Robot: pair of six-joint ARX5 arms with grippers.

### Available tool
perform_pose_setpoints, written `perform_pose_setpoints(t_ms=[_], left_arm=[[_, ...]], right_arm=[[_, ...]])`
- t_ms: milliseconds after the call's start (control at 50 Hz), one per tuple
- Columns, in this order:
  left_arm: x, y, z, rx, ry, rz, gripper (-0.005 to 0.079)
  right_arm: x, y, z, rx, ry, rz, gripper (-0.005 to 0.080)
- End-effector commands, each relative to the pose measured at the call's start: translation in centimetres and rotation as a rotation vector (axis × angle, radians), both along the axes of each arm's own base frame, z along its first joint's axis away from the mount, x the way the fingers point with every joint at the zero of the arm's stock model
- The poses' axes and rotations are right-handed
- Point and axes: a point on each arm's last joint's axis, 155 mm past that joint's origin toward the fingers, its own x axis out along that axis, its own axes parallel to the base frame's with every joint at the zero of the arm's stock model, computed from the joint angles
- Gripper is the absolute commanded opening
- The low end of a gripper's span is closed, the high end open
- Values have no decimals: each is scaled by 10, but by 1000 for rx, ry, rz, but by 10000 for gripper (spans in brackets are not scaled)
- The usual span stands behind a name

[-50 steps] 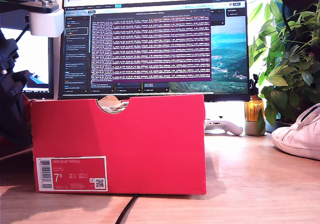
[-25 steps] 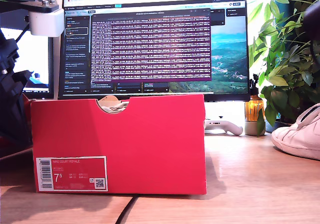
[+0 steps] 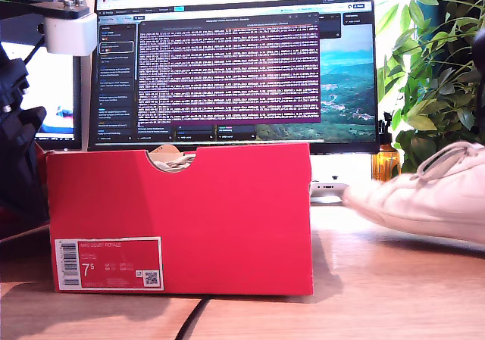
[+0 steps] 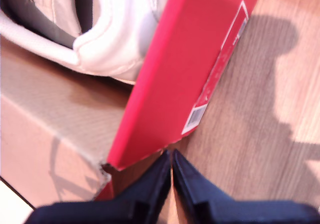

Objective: Pack the white shoes by picking the first shoe and placing it inside the red shoebox, left side, then picking and rotating the second shoe and placing it in the shoebox

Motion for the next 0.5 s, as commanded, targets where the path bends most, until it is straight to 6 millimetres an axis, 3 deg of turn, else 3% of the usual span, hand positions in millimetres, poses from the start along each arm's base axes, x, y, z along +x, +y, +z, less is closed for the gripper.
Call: perform_pose_setpoints(t_ms=[0, 180, 220, 340, 480], left_arm=[[-1, -3, 0, -8, 5, -7, -19], [-2, -5, 0, -15, 11, -13, -19], [-2, -5, 0, -15, 11, -13, -19], [-2, -5, 0, -15, 10, -13, -19], [-2, -5, 0, -15, 11, -13, -19]], right_arm=[[35, -9, 43, -47, -104, 110, -12], [67, -11, 112, -107, -157, 355, -12], [74, -8, 126, -120, -147, 489, -12], [96, 18, 162, -83, -208, 807, -12], [125, 56, 208, -41, -402, 1059, -12]])
